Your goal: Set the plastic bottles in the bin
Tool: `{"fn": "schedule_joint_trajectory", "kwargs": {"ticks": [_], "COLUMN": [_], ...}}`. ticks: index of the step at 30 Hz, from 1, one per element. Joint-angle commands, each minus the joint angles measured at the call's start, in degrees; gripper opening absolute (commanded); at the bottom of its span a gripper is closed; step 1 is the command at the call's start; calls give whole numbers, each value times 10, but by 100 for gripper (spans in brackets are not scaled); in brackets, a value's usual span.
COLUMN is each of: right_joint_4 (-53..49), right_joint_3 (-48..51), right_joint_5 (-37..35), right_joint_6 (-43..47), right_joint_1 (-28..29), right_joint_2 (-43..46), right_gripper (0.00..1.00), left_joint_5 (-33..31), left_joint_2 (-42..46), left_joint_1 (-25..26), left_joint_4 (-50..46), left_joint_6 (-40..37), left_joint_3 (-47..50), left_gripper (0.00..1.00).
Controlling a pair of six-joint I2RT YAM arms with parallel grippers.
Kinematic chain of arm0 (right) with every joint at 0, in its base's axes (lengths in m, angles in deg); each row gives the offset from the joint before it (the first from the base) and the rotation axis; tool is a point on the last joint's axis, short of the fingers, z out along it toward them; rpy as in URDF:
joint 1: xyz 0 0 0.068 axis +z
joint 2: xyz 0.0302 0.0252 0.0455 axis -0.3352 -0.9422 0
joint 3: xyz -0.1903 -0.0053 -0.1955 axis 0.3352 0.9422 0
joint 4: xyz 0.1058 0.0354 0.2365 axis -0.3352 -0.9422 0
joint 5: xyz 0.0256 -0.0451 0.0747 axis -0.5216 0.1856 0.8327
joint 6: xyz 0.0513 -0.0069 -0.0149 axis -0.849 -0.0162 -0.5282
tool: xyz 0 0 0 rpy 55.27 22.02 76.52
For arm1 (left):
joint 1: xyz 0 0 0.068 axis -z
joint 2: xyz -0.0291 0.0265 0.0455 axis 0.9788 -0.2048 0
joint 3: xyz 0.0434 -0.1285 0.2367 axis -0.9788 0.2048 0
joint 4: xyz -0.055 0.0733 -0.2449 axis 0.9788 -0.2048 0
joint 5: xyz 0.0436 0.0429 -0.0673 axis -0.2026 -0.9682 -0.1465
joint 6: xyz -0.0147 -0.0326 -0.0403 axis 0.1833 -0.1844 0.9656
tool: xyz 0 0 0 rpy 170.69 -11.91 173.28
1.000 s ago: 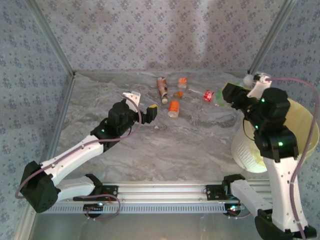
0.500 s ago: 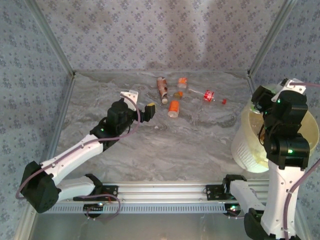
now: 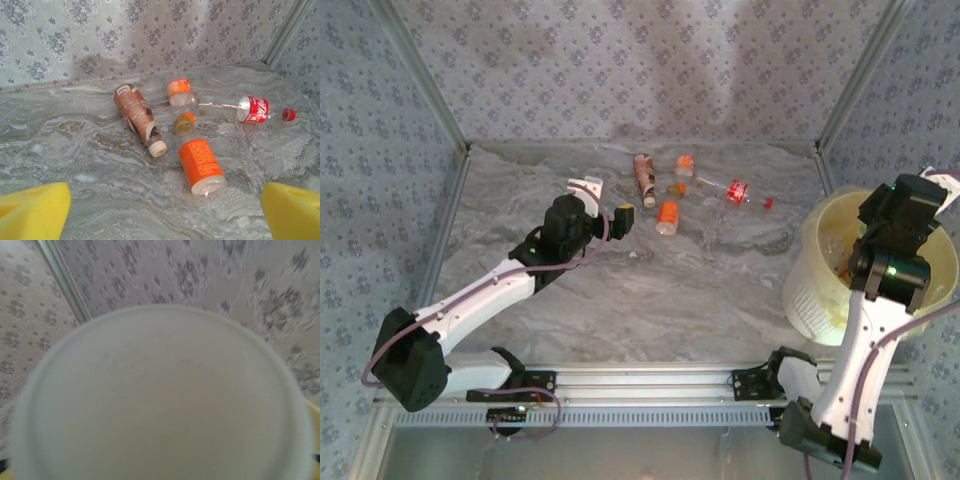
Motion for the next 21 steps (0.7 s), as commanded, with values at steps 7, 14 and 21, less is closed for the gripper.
{"fn": "schedule_joint_trajectory", "kwargs": {"ticks": [7,14,21], "right_joint_4": [50,7,36], "right_joint_3": [52,16,13], "right_joint_5": [135,23,142], "right_joint_6": [-41,-45,-48], "right_joint_1": [-52,-52,-34], "right_joint_2": [5,24,35], "right_gripper": [100,100,100], "left_joint_5": [-12,-15,-34], "left_joint_2": [3,5,12], "left_joint_1": [-8,-9,-11], "left_joint_4": [-12,-12,-28], "left_joint_6": [13,30,49], "left_joint_3": [-11,-7,-2], "left_gripper": [98,98,98]}}
